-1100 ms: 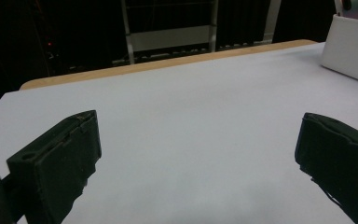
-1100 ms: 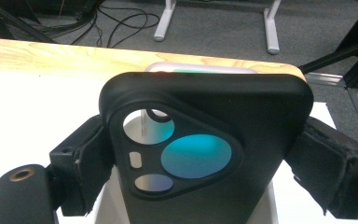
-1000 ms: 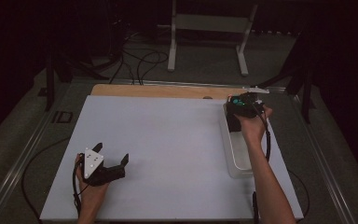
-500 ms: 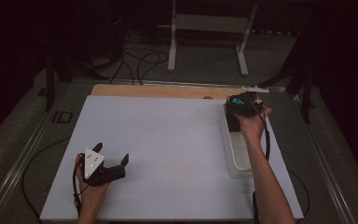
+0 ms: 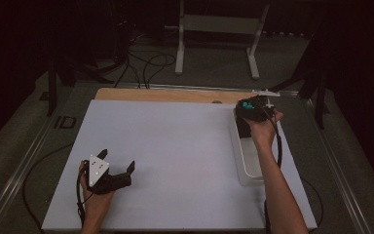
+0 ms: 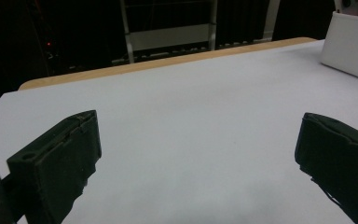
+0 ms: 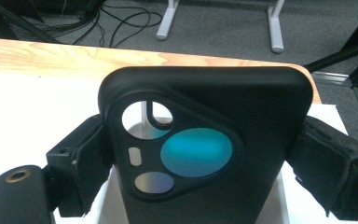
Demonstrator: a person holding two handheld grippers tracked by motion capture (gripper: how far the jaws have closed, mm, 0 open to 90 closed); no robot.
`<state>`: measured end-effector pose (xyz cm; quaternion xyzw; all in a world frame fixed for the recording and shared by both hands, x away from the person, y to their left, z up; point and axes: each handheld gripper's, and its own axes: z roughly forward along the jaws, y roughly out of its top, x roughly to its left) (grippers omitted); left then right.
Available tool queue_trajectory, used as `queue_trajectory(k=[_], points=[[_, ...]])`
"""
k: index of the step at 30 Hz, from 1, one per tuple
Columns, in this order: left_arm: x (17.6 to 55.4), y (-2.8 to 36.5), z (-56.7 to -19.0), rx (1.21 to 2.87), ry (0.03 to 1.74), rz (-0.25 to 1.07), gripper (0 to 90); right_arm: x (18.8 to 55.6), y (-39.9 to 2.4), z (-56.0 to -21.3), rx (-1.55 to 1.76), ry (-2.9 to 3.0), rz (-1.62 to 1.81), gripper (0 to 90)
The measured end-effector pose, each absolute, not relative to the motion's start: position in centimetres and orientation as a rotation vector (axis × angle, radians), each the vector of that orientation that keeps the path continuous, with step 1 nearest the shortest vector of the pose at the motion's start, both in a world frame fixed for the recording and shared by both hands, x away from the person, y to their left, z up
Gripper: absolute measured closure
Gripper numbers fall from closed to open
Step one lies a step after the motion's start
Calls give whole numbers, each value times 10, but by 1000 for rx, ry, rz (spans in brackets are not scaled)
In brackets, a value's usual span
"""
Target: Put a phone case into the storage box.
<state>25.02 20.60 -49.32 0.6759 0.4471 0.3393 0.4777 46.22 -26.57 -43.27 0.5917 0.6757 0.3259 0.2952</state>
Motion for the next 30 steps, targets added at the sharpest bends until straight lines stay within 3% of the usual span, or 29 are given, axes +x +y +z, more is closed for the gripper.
queue_trajectory(k=[30], points=[[250, 206, -493, 1646, 1096, 827, 8, 469, -269, -438, 1584, 1801, 903, 93]])
